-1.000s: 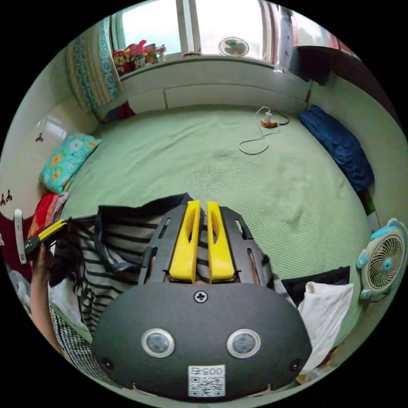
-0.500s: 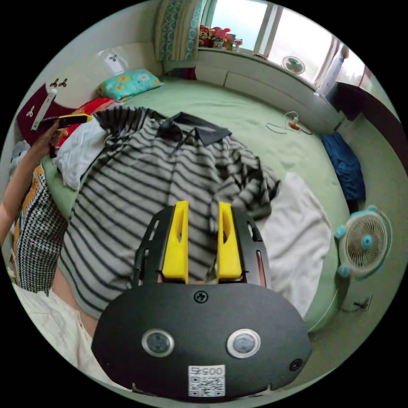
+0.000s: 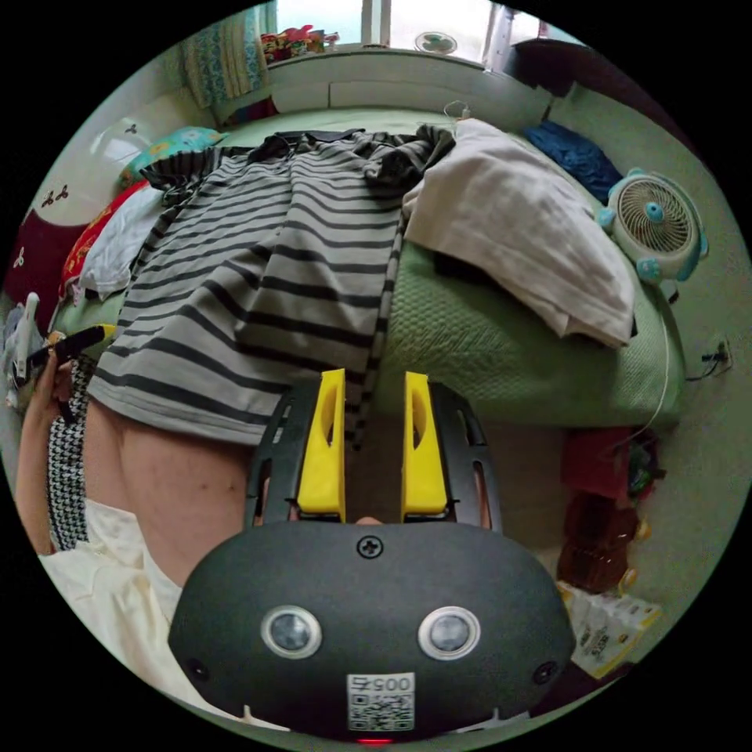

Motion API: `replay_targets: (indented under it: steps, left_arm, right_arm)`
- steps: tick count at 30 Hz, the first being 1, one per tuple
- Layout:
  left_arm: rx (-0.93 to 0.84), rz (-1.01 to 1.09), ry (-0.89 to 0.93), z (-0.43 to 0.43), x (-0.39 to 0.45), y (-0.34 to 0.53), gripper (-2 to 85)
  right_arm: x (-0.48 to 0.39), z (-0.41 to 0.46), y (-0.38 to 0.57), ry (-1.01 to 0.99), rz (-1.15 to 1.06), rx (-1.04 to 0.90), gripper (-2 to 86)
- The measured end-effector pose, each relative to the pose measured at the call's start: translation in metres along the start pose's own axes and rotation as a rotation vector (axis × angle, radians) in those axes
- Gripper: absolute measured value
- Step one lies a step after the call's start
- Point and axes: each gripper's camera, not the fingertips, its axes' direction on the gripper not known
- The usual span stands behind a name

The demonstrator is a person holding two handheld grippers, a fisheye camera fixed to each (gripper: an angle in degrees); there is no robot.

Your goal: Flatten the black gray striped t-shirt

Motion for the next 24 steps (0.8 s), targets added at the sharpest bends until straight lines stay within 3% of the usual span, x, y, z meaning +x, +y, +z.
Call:
replay_targets:
  steps: [6, 14, 24]
  left_arm:
    - [-0.017, -0.017, 0.004, 0.006, -0.004, 0.025, 12.4]
    - [-0.021, 0.044, -0.136, 0.002, 0.013, 0.051, 13.0]
    - [-0.018, 0.019, -0.106, -0.013, 0.008, 0.077, 13.1]
  right_arm:
    - [-0.003, 0.013, 0.006, 0.016, 0.049, -0.038, 9.3]
    - [-0.007, 0.009, 0.022, 0.116, 0.072, -0.035, 7.1]
    - [0.01, -0.003, 0.036, 0.09, 0.056, -0.052, 8.7]
